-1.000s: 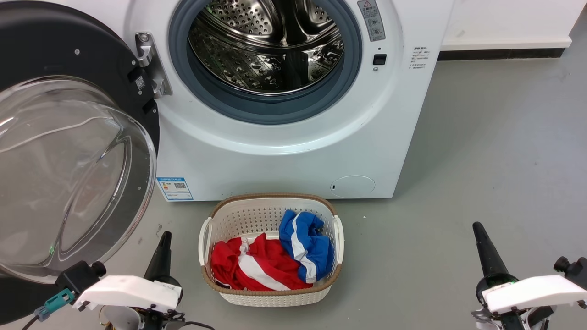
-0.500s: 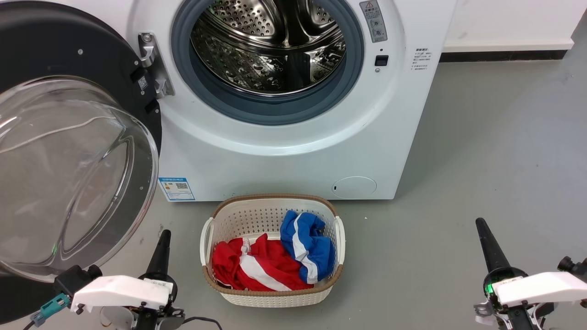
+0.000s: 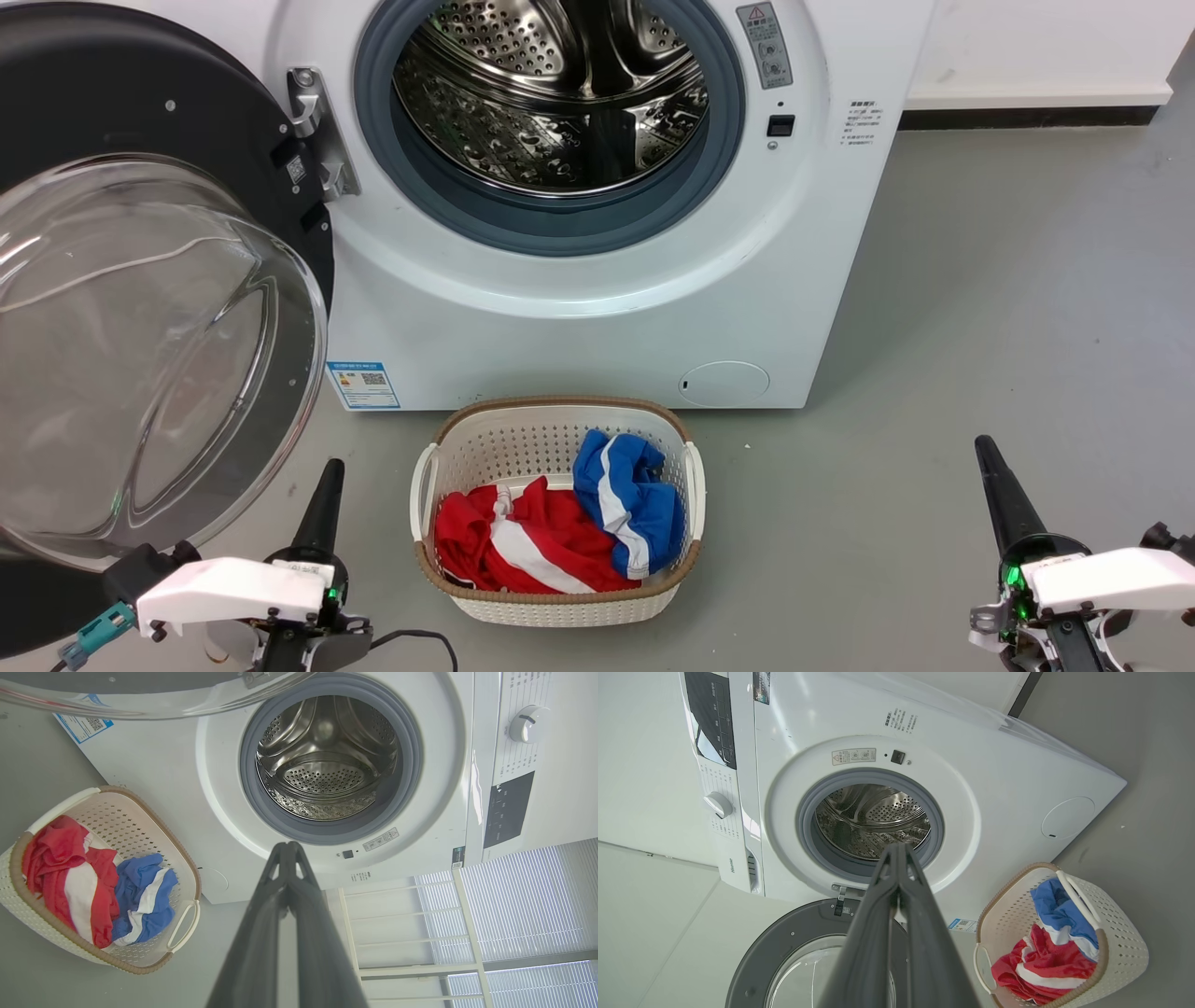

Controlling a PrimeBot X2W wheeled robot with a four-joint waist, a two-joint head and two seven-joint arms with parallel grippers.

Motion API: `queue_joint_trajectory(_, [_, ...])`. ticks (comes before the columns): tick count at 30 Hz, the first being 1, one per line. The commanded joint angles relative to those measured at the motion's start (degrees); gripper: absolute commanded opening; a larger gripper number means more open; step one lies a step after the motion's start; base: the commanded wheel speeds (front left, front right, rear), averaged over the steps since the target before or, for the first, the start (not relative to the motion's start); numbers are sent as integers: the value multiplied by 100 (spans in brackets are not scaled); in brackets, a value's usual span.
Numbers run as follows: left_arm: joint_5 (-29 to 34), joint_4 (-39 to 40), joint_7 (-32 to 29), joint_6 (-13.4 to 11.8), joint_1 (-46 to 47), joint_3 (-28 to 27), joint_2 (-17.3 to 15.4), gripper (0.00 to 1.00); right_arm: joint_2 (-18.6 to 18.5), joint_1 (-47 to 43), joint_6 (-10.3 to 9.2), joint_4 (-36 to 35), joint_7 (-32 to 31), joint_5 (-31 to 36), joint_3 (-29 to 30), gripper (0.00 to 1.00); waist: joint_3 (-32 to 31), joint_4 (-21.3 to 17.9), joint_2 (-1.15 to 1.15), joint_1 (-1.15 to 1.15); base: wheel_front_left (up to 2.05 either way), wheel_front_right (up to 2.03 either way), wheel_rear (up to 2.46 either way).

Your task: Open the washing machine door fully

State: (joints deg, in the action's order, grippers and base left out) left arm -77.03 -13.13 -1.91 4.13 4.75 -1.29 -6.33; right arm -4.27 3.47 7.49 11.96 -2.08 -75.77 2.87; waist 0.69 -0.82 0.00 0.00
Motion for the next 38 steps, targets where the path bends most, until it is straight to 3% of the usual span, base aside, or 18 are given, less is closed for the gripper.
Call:
queue_joint_trajectory(1, [-114, 13, -45, 60, 99, -57, 30, 0, -30, 114, 1, -2, -31, -129, 17, 0, -2, 3, 0, 0, 0, 0, 0])
queue_joint_trajectory(38, [-1469, -90, -424, 342, 161, -481, 310, 0, 14, 271, 0, 195, -292, -1701, 186, 0, -46, 74, 0, 0, 0, 0, 0])
